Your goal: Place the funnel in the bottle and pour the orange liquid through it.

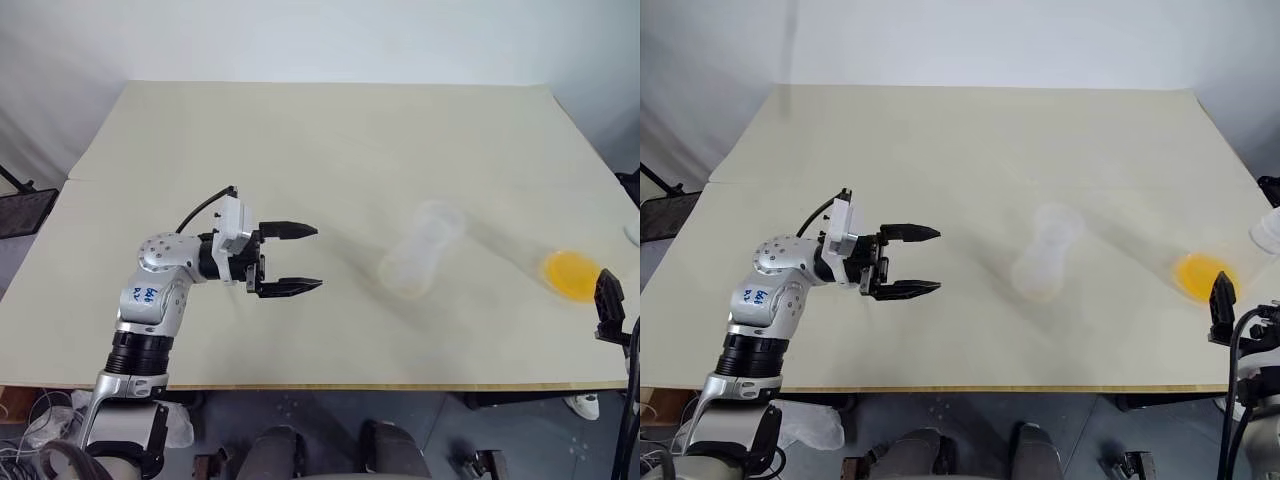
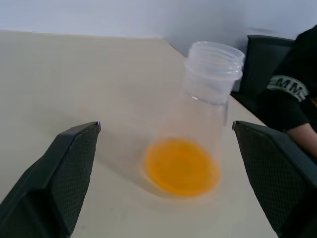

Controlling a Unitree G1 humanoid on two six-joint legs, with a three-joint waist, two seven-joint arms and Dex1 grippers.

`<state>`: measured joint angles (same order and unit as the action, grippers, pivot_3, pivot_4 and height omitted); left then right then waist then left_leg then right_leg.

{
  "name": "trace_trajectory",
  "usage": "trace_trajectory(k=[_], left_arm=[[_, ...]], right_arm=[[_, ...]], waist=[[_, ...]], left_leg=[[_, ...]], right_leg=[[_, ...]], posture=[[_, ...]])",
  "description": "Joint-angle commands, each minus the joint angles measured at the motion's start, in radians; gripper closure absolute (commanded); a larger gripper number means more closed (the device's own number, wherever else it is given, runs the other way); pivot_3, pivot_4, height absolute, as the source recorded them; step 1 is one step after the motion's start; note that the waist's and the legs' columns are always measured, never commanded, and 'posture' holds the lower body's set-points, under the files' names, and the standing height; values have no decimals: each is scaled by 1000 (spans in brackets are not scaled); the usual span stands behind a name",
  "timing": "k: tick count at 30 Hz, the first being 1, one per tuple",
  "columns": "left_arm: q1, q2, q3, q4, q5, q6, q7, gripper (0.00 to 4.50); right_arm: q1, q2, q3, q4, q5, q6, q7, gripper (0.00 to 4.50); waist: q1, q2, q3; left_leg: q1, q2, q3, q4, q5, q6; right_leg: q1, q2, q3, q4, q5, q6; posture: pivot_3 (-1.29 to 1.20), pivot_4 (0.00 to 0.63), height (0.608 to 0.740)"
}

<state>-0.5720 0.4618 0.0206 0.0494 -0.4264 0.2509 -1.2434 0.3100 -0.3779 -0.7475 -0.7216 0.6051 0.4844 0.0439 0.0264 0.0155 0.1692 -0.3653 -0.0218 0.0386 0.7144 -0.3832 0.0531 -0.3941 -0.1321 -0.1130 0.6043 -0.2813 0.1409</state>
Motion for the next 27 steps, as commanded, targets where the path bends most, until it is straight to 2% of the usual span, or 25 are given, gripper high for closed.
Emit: trace_trajectory(k=[1, 6, 15, 20, 27], left_arm=[[-2, 9, 2, -27, -20, -7, 11, 18], [-7, 9, 0, -13, -20, -15, 10, 18], [-15, 8, -2, -1, -24, -15, 2, 18], [5, 15, 2, -17, -28, -8, 7, 18], [45, 26, 12, -69, -45, 9, 33, 18]], right_arm=[[-24, -17, -15, -11, 9, 1, -11, 0], [-21, -14, -14, -41, 31, 22, -11, 0], [-86, -43, -17, 67, 14, 19, -3, 0], [-196, -114, -6, 229, -3, 11, 29, 0], [-288, -155, -34, 323, 4, 32, 17, 0]], waist=[[0, 0, 0], [0, 0, 0], [0, 0, 0], [-2, 1, 0], [-2, 1, 0]], left_leg=[[0, 0, 0, 0, 0, 0], [0, 0, 0, 0, 0, 0], [0, 0, 1, 0, 0, 0], [0, 0, 1, 0, 0, 0], [0, 0, 1, 0, 0, 0]], right_leg=[[0, 0, 0, 0, 0, 0], [0, 0, 0, 0, 0, 0], [0, 0, 0, 0, 0, 0], [0, 0, 0, -1, 0, 0], [0, 0, 0, -1, 0, 0]], posture=[[0, 150, 740], [0, 150, 740], [0, 150, 740], [0, 150, 740], [0, 150, 740]])
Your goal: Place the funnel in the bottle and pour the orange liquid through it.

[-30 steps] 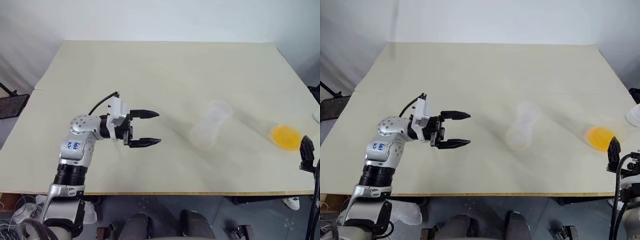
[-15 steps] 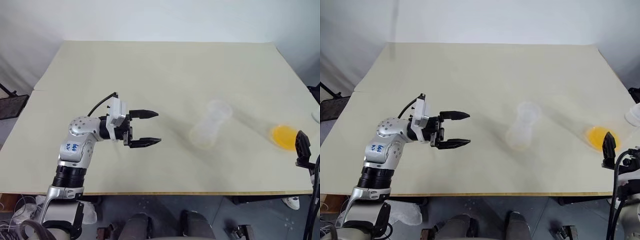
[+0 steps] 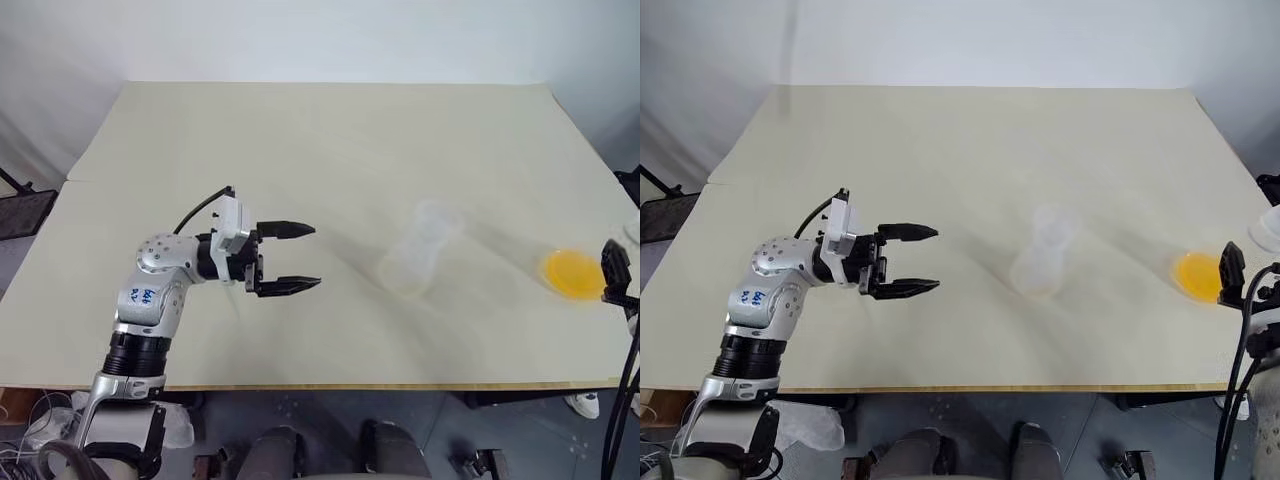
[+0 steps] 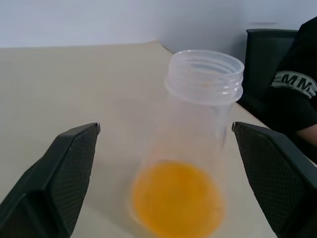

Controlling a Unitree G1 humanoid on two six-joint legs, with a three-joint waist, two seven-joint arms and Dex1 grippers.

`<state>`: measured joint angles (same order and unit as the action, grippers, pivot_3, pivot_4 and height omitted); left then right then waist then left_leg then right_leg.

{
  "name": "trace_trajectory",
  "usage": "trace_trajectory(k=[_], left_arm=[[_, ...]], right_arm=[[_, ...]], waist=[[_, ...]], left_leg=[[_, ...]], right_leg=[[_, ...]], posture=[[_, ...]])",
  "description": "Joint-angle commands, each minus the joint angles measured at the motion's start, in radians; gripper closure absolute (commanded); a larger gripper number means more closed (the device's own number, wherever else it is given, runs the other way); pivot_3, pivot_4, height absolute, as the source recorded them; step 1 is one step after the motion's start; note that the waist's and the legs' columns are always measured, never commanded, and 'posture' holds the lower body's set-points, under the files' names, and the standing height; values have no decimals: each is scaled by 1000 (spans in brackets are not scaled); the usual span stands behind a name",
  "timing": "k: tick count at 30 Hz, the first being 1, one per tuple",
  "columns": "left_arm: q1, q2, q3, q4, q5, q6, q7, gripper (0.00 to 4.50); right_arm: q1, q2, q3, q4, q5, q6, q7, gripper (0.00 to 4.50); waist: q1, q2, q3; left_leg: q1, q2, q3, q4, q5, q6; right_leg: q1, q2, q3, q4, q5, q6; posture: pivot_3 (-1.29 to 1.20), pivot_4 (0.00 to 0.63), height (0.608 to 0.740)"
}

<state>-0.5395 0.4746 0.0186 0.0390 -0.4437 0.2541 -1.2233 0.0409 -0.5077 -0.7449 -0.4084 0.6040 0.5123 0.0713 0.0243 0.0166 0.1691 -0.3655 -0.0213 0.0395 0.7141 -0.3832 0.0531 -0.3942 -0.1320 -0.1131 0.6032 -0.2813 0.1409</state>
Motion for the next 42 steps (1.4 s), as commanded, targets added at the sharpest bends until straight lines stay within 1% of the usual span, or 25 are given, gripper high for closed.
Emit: trace_trajectory(k=[1, 6, 15, 32, 40, 42], left_arm=[[20, 16, 15, -67, -30, 9, 17, 18], [44, 25, 18, -94, -39, 18, 35, 18], [51, 33, 16, -107, -49, 24, 49, 18], [55, 49, 16, -131, -61, 48, 69, 18], [54, 53, 15, -134, -61, 49, 78, 18], [53, 51, 13, -132, -59, 45, 81, 0]], right_arm=[[-25, -27, -40, 15, 4, 4, -11, 0], [-43, -38, -34, 55, -10, -5, 6, 0], [-123, -71, -36, 184, -41, -49, 24, 0], [-343, -175, 31, 575, -119, -180, 140, 0], [-385, -181, 45, 642, -142, -226, 161, 0], [-382, -175, 41, 625, -132, -207, 155, 386]], waist=[[1, 0, 0], [1, 0, 0], [0, 1, 1], [-1, 4, 2], [-2, 4, 2], [-2, 4, 2]], left_leg=[[0, 0, 0, 0, 0, 0], [0, 0, 0, 0, 0, 0], [0, 0, 0, 0, 0, 0], [-1, 0, 1, 0, 0, 0], [-2, 1, 0, 0, 0, 0], [-2, 1, 0, 0, 0, 0]], right_leg=[[0, 0, 0, 0, 0, 0], [0, 0, 0, 0, 0, 0], [0, 0, 0, -1, 0, 0], [0, 0, 0, -2, 0, 0], [0, 0, -1, -3, 0, 0], [0, 0, -1, -3, 0, 0]], posture=[[0, 150, 740], [0, 150, 740], [0, 150, 740], [0, 150, 740], [0, 150, 740], [0, 150, 740]])
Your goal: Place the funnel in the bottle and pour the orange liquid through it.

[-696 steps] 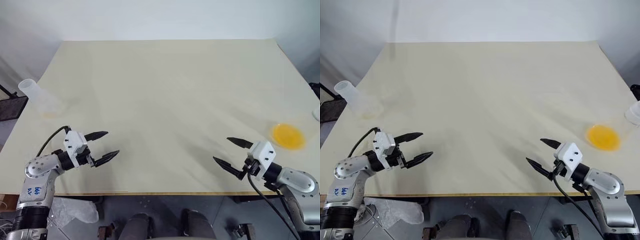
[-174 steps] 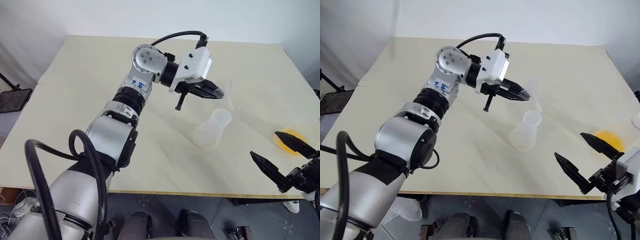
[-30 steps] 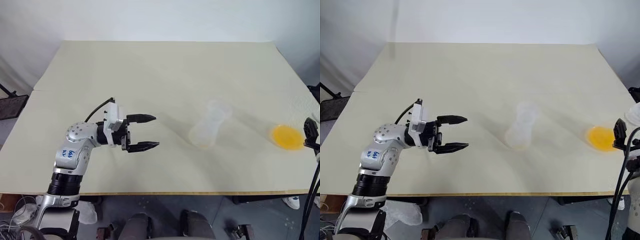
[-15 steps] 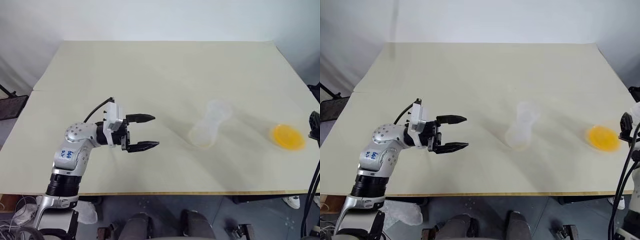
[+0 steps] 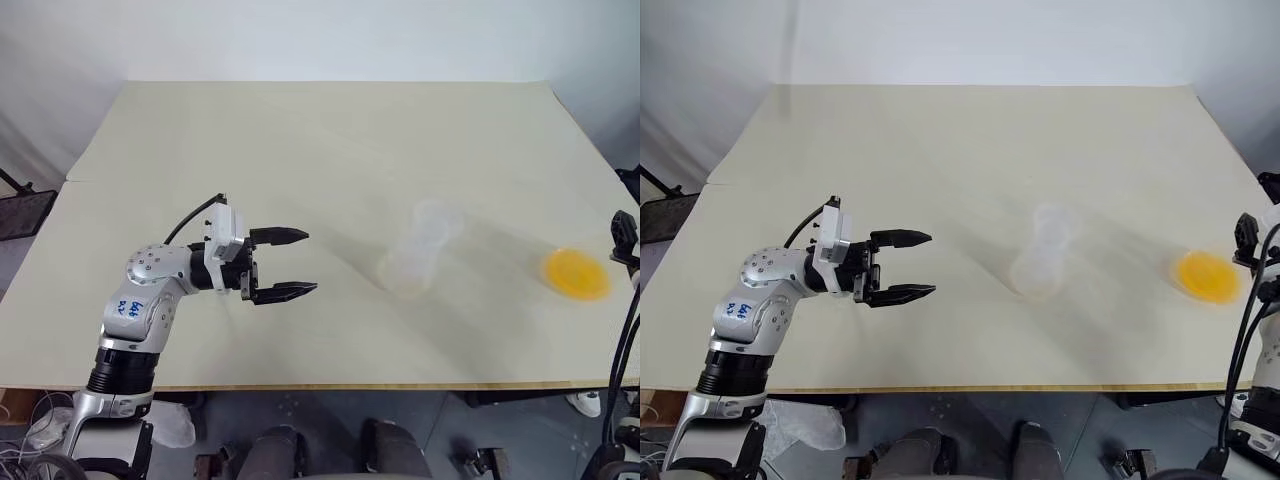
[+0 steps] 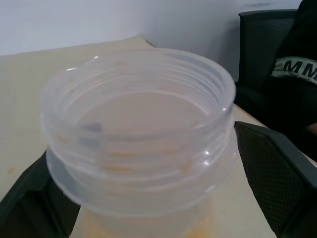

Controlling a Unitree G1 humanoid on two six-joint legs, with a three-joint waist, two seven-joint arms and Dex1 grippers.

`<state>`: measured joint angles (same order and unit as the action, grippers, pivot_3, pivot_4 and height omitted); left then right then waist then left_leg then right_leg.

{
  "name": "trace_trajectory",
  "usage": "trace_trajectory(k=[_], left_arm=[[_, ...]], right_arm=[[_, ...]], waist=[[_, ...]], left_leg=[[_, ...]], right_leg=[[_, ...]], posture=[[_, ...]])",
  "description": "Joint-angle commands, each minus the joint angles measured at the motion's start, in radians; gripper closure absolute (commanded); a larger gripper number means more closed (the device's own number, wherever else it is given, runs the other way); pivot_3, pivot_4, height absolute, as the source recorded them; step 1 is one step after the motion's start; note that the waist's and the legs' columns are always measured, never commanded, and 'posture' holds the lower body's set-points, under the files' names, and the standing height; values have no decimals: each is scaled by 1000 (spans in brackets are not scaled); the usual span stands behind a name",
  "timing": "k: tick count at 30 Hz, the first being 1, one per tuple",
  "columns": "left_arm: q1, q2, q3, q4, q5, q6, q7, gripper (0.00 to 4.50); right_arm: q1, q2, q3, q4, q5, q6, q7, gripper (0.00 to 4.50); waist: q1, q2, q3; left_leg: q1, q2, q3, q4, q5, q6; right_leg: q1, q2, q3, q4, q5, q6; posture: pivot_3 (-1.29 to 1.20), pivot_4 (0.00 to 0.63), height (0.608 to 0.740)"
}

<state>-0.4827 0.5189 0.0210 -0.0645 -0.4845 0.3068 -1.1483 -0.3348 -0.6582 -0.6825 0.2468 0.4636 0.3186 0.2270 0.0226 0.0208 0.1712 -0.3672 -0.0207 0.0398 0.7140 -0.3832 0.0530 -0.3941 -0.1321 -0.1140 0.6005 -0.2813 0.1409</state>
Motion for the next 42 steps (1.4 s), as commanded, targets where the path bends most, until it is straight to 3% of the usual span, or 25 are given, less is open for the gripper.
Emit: trace_trajectory(k=[1, 5, 6, 15, 25, 33, 38, 42], left_arm=[[-4, 5, 11, -28, -18, -8, 7, 0], [-12, -6, 4, -13, -13, -19, 9, 0], [-16, -10, 1, -7, -11, -25, 8, 0], [-67, -47, -22, 82, 8, -86, -18, 0], [-161, -81, -53, 240, 35, -173, -87, 0], [-221, -97, -61, 337, 52, -225, -129, 0], [-272, -119, -62, 417, 67, -263, -155, 0], [-297, -134, -66, 459, 74, -284, -171, 0]], right_arm=[[0, -21, -23, -49, 11, -11, -2, 551], [26, -8, -42, -137, 37, 27, -18, 1897], [37, -4, -45, -167, 46, 39, -22, 1993], [143, -8, -34, -530, 137, 197, -58, 1993], [137, -55, 52, -870, 141, 380, -134, 1993], [112, -218, 221, -1051, 10, 514, -156, 1993], [100, -348, 399, -1109, -167, 518, -143, 1993], [57, -350, 504, -1120, -253, 507, -146, 1993]], waist=[[0, 0, 0], [1, 1, 1], [1, 2, 1], [2, 6, 2], [4, 6, 2], [3, 6, 2], [5, 6, 3], [2, 5, 3]], left_leg=[[0, 0, 0, 0, 0, 0], [0, 0, 0, 0, 0, 0], [0, 0, 0, 0, 0, 0], [-1, 0, 0, 0, 0, 0], [-1, 0, 0, 0, 0, 0], [-2, 0, 0, 0, 0, 0], [-3, -1, -1, 1, 0, 0], [-3, -1, 0, 0, 0, 0]], right_leg=[[0, 0, 0, 0, 0, 0], [0, 0, 0, 0, 0, 0], [0, 0, 0, 0, 0, 0], [0, 0, 0, -1, 0, 0], [0, 0, -1, -2, 0, 0], [0, 0, -2, -4, 0, 0], [0, 0, -2, -4, 0, 1], [0, 0, -3, -6, 0, 1]], posture=[[0, 150, 740], [0, 150, 740], [0, 150, 740], [0, 150, 740], [0, 150, 740], [0, 150, 740], [0, 150, 740], [0, 150, 740]])
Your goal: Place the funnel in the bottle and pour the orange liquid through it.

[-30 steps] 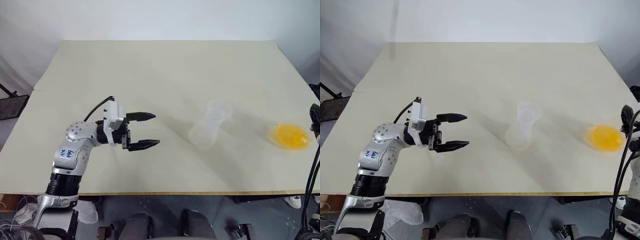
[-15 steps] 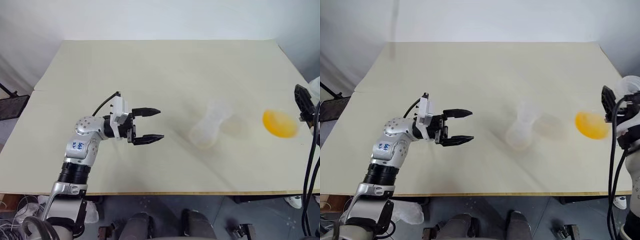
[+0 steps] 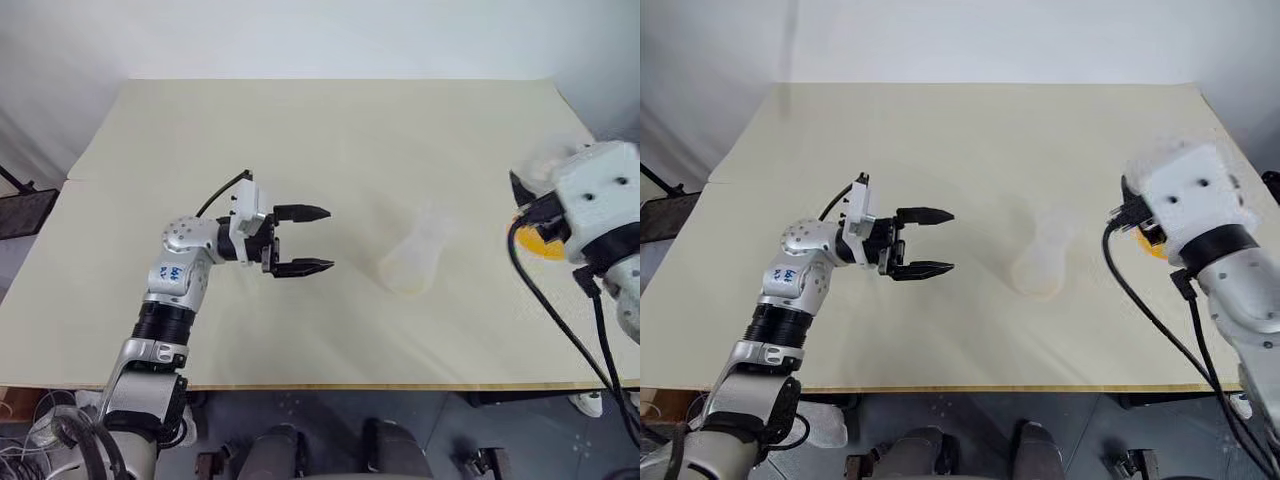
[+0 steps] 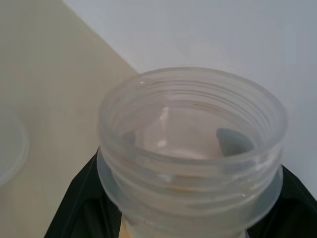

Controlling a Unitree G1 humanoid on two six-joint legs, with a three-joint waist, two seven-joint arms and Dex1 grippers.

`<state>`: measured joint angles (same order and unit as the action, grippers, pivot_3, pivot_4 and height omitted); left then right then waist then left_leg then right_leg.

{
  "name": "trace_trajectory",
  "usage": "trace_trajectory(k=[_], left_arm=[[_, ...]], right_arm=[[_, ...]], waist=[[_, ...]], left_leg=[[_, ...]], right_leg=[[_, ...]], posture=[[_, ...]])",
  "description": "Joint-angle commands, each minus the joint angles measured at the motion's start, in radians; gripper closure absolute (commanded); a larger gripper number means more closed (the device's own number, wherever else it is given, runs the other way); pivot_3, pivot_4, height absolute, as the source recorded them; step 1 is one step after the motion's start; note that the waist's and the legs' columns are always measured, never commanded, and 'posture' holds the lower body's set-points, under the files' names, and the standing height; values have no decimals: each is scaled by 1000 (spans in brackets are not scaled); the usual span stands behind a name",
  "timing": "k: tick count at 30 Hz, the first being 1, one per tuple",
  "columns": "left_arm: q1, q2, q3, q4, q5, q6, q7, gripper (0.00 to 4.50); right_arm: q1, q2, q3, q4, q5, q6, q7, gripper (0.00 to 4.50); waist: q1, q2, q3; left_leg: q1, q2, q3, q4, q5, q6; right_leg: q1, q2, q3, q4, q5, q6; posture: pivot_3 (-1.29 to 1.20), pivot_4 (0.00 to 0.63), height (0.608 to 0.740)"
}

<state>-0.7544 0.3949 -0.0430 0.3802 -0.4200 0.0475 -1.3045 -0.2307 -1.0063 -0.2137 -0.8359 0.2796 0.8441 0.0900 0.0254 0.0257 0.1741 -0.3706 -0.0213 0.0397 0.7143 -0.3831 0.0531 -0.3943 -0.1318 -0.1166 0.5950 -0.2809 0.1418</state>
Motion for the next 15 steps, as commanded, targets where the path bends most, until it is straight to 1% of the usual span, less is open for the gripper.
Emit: trace_trajectory(k=[1, 5, 9, 15], left_arm=[[-28, -14, -3, 19, 10, -29, -18, 0], [-37, -31, -7, 40, 16, -43, -22, 0], [-26, -42, -7, 20, 11, -36, -20, 0], [-29, -42, -6, 26, 13, -37, -28, 0]], right_arm=[[-57, -11, 60, -39, -99, -20, -7, 1993], [-62, -16, 112, -13, -199, -33, 4, 1993], [-66, -30, 145, 23, -297, -63, 25, 1993], [-88, -71, 203, 73, -411, -118, 108, 1993]], waist=[[-1, 0, 0], [1, 0, 0], [1, 0, 0], [-1, 0, 0]], left_leg=[[0, 0, 0, 0, 0, 0], [-1, 0, -1, 0, 0, 0], [-1, 0, -1, 0, 0, 0], [-1, 1, -1, 0, 0, 0]], right_leg=[[0, 0, 0, 0, 0, 0], [0, 0, -1, 0, 0, 0], [0, 0, -1, 0, 0, 0], [0, 0, -1, 0, 0, 0]], posture=[[0, 150, 740], [0, 150, 740], [0, 150, 740], [0, 150, 740]])
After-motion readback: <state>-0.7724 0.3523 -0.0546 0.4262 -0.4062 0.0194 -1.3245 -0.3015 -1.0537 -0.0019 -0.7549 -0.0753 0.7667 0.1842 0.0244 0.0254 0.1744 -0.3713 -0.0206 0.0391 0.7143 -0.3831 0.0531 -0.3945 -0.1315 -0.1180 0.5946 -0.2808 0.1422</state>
